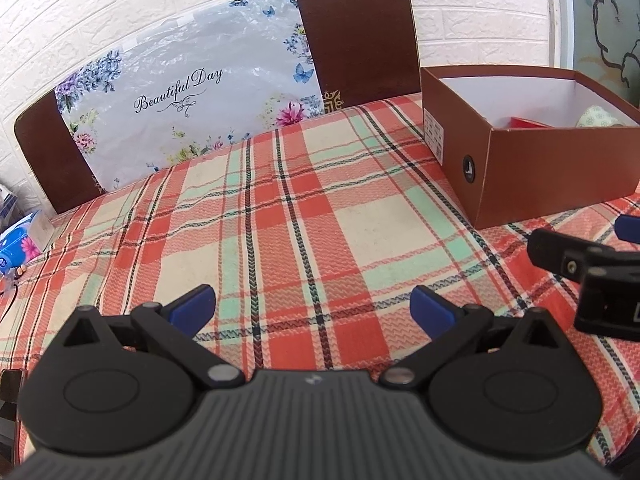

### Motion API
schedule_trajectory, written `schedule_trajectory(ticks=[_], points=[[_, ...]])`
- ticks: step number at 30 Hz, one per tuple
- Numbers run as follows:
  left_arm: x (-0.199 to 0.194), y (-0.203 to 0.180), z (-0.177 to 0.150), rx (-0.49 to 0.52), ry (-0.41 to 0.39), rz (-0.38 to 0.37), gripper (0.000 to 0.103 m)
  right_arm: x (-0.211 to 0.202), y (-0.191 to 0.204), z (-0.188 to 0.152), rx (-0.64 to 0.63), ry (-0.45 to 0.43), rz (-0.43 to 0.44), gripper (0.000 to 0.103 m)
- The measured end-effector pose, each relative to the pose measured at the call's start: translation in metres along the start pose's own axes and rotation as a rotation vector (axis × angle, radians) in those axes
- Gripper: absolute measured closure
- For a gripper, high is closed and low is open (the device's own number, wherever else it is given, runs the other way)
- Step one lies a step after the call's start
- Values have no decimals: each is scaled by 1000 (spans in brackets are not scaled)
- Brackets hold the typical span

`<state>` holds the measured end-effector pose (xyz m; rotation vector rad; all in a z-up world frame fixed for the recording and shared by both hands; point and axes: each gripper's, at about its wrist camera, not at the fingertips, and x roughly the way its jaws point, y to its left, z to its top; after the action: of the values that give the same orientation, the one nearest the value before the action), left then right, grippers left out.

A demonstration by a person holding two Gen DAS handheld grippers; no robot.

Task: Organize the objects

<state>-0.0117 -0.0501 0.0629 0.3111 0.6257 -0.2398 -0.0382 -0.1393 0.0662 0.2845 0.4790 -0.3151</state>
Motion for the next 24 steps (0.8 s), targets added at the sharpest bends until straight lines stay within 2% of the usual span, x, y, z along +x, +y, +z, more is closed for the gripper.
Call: schedule_trajectory(ticks=[24], points=[[-1, -5, -3, 17, 26, -27, 0, 2, -3, -1, 8, 12, 0, 2]])
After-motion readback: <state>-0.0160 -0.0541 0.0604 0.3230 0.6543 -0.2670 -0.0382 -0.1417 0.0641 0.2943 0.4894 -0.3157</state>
